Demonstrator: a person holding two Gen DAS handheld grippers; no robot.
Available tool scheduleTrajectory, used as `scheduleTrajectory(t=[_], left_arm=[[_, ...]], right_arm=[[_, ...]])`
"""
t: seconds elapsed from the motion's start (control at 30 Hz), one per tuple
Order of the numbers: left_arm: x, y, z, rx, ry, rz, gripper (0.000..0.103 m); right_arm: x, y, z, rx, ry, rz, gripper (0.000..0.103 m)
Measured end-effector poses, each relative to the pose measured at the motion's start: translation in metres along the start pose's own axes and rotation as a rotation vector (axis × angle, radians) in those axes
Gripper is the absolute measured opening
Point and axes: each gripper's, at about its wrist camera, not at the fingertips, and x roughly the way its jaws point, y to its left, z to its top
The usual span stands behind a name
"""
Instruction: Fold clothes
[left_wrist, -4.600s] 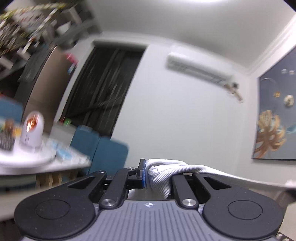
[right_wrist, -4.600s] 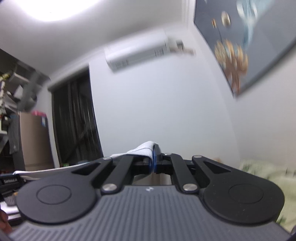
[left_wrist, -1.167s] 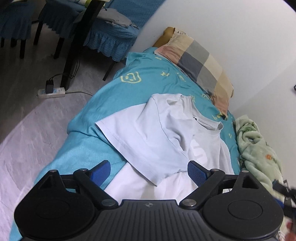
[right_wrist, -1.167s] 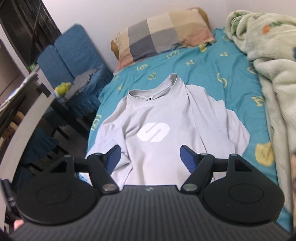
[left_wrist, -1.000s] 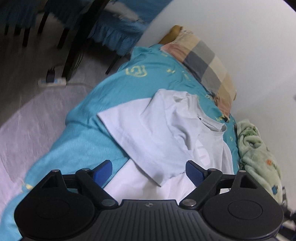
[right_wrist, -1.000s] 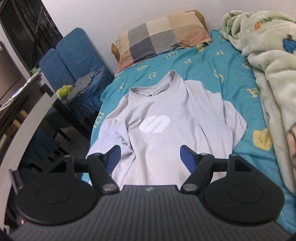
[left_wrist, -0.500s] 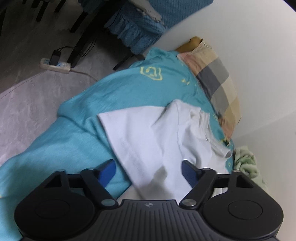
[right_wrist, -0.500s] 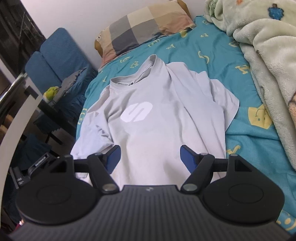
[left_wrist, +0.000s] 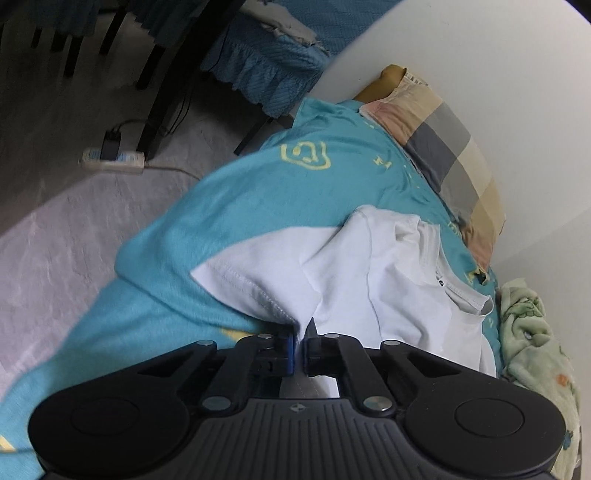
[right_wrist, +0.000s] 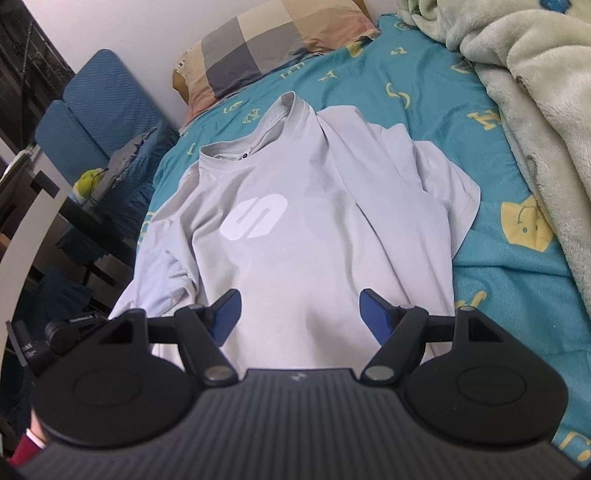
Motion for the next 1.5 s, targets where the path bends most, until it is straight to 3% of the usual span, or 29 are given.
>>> scheduleTrajectory(t=[0.27, 0.7, 1.03, 1.37, 1.47, 1.5], left_arm=[[-0.028, -0.003, 0.056, 0.052, -0.083, 0.010, 0.004], [0.010, -0.048, 0.160, 0.326, -0.241, 0.338, 0.004], [0.014, -0.158, 0.088, 0.696, -0.198, 0.169, 0.004], [0.026, -0.258, 0.005, 1.030, -0.124, 0.001, 0.005], [0.042, -0.265, -0.034, 1.047, -0.068, -0.019, 0.014], [0.042, -0.261, -0.043, 1.040, -0.056, -0.018, 0.024]], right_arm=[[0.007, -0.001, 0.002, 0.027, 0.017, 0.006, 0.073], [0.027, -0.006, 0.006, 0.042, 0.042, -0.030, 0.073], [0.042, -0.012, 0.016, 0.113, 0.056, -0.026, 0.073], [0.022, -0.027, 0.024, 0.160, 0.014, 0.007, 0.073], [0.022, -0.037, 0.026, 0.181, 0.013, 0.011, 0.073], [0.023, -0.040, 0.027, 0.187, 0.015, 0.012, 0.073]])
